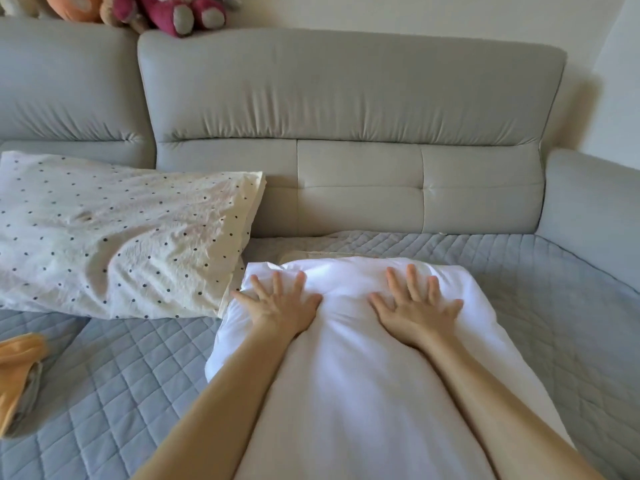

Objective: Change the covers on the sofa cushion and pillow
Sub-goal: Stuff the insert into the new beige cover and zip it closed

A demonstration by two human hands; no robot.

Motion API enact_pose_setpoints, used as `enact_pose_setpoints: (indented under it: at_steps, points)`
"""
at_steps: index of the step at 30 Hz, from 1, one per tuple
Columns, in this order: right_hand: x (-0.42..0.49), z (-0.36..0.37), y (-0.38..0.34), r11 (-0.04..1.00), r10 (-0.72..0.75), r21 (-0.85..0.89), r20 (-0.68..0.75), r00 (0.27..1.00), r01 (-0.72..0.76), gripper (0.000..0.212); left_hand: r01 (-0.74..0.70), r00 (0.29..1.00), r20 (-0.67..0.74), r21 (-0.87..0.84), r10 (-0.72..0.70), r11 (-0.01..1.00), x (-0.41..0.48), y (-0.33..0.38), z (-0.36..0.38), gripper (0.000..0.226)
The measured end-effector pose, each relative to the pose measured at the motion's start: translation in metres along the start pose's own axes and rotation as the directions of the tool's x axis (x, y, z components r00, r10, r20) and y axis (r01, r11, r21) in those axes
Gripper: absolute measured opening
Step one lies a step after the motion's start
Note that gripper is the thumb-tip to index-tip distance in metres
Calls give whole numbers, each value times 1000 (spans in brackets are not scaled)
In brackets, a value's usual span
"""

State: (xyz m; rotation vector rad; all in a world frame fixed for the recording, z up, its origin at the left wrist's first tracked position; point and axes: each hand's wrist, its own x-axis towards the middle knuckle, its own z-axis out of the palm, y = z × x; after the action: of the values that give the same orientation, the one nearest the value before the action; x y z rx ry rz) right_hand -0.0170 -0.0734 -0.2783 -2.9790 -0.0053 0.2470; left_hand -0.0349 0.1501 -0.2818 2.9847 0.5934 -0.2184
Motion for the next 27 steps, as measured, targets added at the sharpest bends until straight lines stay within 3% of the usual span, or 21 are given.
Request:
enact_pose_setpoints:
  at_steps: [5,10,13,16,18,20,22,24,25,27]
  points:
    - [14,-8,-2,994,-17,112,61,998,10,84,33,998,56,-97,-27,995,2,-4,-7,60]
    - [-26,-6,1,986,-144,95,30,989,141,77,-26,991,-132,-342,-21,939,-39,-29,2,61]
    - [-48,-12,3,924,-251,249,-171,953,289,67,-19,979,-176,-569,-100,822,-55,-53,4,79]
    - [-63,-35,10,888,-80,358,-498,864,288,53,32,994,-40,-777,-100,629,-47,-91,-3,94]
    - [-66,-46,15,948,32,301,-410,912,102,53,92,992,18,-797,-128,597,-42,-109,-7,102]
    - [-62,-45,20,933,143,351,-160,977,-79,74,137,983,26,-757,-181,639,-43,-111,-12,95]
    - [-55,-39,23,849,242,488,-21,970,-202,95,99,979,-44,-751,-199,653,-44,-105,-22,69]
    - [-50,-37,25,744,282,629,9,959,-225,111,40,967,-116,-809,-227,586,-41,-100,-33,43]
    - [-51,-40,26,659,299,718,21,954,-222,114,22,961,-127,-850,-246,526,-38,-101,-37,37]
    - [-51,-49,31,473,314,858,49,948,-201,97,70,963,-52,-900,-264,431,-29,-109,-34,30]
